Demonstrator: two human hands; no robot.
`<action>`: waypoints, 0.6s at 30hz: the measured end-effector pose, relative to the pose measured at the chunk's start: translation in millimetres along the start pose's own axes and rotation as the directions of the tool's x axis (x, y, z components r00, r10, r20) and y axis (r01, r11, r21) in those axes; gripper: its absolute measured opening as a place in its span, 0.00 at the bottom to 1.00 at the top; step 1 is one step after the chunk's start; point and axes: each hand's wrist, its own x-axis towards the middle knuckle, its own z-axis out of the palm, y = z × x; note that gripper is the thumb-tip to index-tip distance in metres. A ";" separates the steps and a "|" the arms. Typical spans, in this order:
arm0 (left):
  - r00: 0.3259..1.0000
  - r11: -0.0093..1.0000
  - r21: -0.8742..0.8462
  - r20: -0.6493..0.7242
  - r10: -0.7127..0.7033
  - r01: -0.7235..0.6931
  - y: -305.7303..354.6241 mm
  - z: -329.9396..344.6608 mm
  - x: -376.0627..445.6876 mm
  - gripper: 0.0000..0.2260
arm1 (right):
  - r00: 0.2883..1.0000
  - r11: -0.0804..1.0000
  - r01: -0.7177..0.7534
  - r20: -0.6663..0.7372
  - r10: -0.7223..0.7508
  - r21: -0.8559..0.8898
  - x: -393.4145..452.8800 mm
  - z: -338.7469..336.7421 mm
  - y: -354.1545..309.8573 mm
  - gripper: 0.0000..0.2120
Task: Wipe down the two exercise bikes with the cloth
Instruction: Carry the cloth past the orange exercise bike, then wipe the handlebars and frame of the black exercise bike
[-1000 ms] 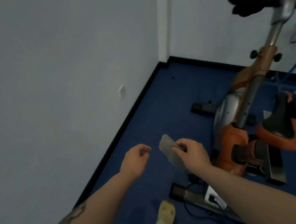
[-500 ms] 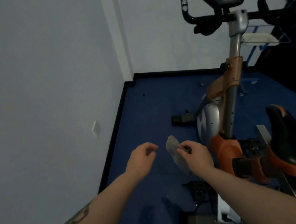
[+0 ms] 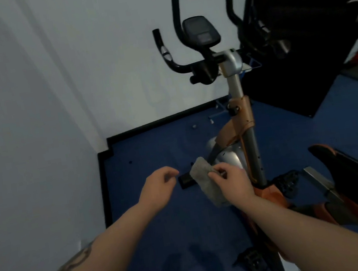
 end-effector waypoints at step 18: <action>0.968 0.968 -0.143 0.112 0.223 -0.207 89.1 17.7 215.8 0.10 | 0.948 0.998 -0.012 -0.317 0.029 0.054 170.9 -66.7 -16.9 0.02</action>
